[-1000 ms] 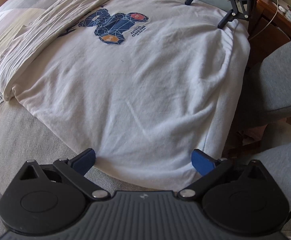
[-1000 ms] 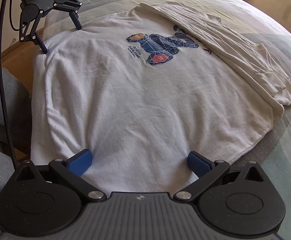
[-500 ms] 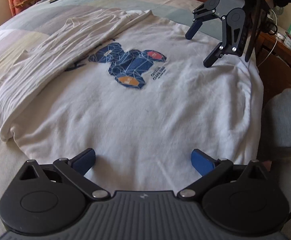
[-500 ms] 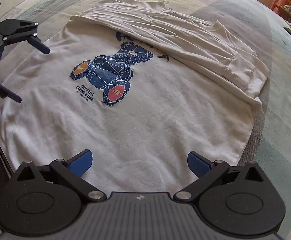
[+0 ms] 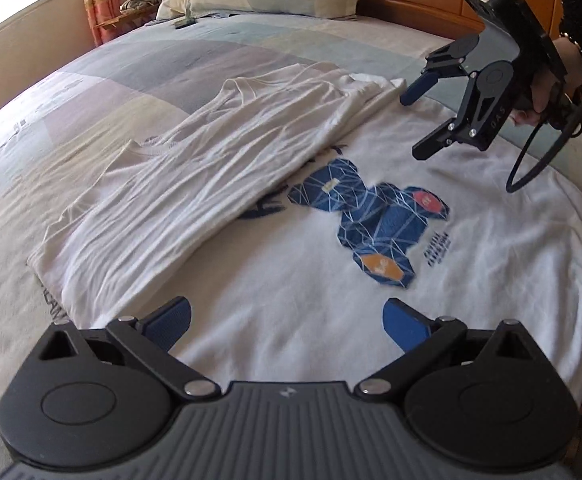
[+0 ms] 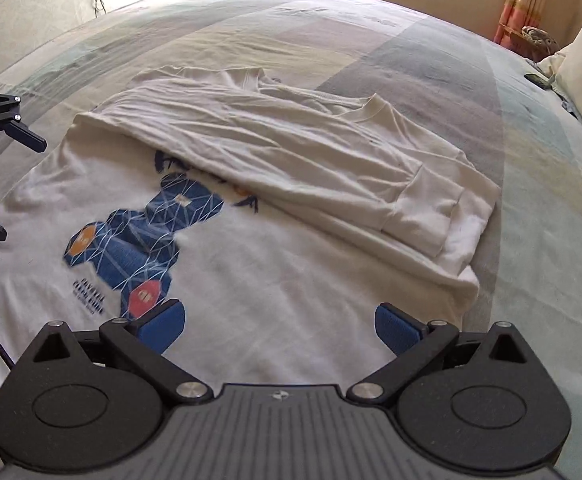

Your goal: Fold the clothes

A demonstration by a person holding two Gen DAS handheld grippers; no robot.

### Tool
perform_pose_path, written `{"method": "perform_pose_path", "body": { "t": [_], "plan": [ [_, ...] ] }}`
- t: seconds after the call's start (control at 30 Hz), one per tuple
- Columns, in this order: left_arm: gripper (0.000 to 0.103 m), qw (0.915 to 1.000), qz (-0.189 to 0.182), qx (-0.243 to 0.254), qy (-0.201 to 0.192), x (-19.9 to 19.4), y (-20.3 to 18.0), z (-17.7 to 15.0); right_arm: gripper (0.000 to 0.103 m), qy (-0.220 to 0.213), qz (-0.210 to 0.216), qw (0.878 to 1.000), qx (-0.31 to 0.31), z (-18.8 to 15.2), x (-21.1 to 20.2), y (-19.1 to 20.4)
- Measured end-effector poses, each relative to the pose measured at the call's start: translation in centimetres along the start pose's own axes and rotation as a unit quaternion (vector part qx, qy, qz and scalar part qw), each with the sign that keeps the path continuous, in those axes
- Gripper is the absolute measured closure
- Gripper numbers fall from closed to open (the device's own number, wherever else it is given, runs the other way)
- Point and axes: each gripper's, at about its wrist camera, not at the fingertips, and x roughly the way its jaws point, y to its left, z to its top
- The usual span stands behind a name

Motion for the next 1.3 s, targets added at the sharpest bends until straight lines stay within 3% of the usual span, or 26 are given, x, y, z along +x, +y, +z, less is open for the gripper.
{"method": "perform_pose_path", "body": {
  "t": [0.13, 0.3, 0.43, 0.53, 0.67, 0.73, 0.9, 1.07, 1.2, 1.3],
  "plan": [
    [0.002, 0.9988, -0.007, -0.035, 0.033, 2.8, 0.2, 0.8, 0.000, 0.020, 0.002, 1.000, 0.015, 0.2, 1.8, -3.4],
    [0.002, 0.9957, 0.004, -0.076, 0.053, 1.5, -0.3, -0.4, 0.000, 0.034, 0.003, 0.999, -0.033, -2.8, -1.1, -3.9],
    [0.002, 0.9989, 0.002, -0.020, 0.042, -0.8, -3.6, -0.3, 0.000, 0.027, 0.015, 0.997, -0.076, -5.0, -4.0, -2.3],
    [0.002, 0.9986, -0.018, 0.042, 0.029, -2.2, -7.0, -0.1, 0.000, 0.018, 0.052, 0.990, -0.126, -6.1, -5.5, 0.6],
    [0.002, 0.9913, -0.061, 0.113, 0.030, -3.3, -11.8, -0.5, 0.000, 0.011, 0.108, 0.974, -0.198, -7.1, -6.6, 4.6],
    [0.002, 0.9873, -0.060, 0.142, 0.040, -3.4, -13.7, -1.3, 0.000, 0.014, 0.137, 0.966, -0.219, -7.5, -7.0, 6.1],
    [0.002, 0.9911, -0.050, 0.108, 0.061, -2.7, -14.2, -3.7, 0.000, 0.024, 0.161, 0.955, -0.249, -8.7, -7.2, 7.6],
    [0.002, 0.9951, -0.071, 0.055, 0.040, -3.5, -11.3, -5.1, 0.000, 0.039, 0.101, 0.967, -0.229, -9.8, -7.1, 7.0],
    [0.002, 0.9987, -0.050, 0.015, -0.003, -5.1, -7.3, -5.3, 0.000, 0.022, 0.047, 0.985, -0.164, -8.7, -7.2, 7.6],
    [0.002, 0.9992, -0.037, -0.003, -0.011, -4.4, -4.9, -5.2, 0.000, 0.002, 0.044, 0.992, -0.119, -6.9, -6.4, 8.8]
  ]
}}
